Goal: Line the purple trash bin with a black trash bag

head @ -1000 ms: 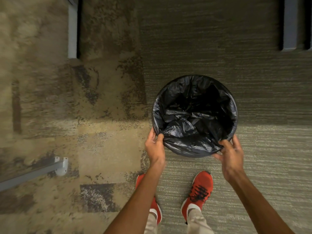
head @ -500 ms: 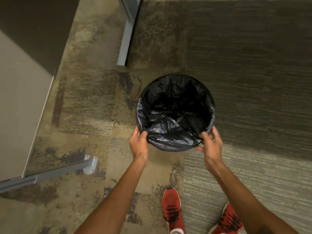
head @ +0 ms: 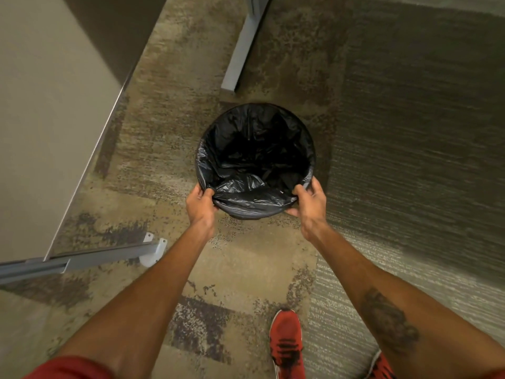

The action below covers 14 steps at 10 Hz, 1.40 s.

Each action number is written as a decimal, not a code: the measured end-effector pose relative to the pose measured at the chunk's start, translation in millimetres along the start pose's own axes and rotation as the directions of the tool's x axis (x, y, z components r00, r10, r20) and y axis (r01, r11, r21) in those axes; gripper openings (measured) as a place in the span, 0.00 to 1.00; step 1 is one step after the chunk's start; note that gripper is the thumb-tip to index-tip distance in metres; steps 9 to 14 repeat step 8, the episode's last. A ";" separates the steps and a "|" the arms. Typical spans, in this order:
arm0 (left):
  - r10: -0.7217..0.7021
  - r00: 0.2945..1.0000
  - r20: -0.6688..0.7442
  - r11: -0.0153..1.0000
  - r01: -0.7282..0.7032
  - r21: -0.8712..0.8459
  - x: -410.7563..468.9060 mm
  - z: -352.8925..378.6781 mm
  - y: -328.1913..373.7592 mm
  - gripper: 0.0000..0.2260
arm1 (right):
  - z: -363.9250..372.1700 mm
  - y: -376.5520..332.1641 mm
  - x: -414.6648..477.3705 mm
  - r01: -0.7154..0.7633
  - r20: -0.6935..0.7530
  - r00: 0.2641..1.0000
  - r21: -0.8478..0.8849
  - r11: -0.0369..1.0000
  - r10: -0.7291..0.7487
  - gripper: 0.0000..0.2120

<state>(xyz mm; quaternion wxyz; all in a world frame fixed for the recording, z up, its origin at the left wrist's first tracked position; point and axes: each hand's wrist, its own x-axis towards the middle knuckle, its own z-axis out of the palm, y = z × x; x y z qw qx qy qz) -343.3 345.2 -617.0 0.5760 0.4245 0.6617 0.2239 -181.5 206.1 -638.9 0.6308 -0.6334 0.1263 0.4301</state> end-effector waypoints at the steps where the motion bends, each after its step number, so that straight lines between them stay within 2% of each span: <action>1: -0.008 1.000 0.000 1.000 0.008 0.002 4.6 -6.3 -5.1 0.18 | 3.2 8.2 2.1 -0.004 0.009 1.000 -0.006 1.000 0.004 0.21; 5: -0.076 0.989 0.124 0.995 0.067 0.074 14.6 -21.4 -3.3 0.16 | 4.5 1.1 -9.6 -0.079 0.052 0.995 -0.034 0.996 0.080 0.29; 6: -0.027 0.996 0.091 0.979 0.007 0.205 4.3 -18.8 4.4 0.16 | 0.3 -10.2 -24.9 0.028 0.068 0.998 -0.324 0.946 -0.006 0.36; 7: 0.050 0.998 0.033 0.926 -0.059 0.372 -4.5 -15.1 9.4 0.18 | -6.0 -19.3 -36.6 0.127 0.062 0.992 -0.635 0.762 -0.114 0.37; 8: 0.260 0.961 0.099 0.652 -0.250 0.716 -26.7 -10.9 9.9 0.28 | -15.4 -28.5 -58.6 0.314 0.183 0.940 -0.797 0.515 -0.289 0.33; 14: 0.260 0.961 0.099 0.652 -0.250 0.716 -26.7 -10.9 9.9 0.28 | -15.4 -28.5 -58.6 0.314 0.183 0.940 -0.797 0.515 -0.289 0.33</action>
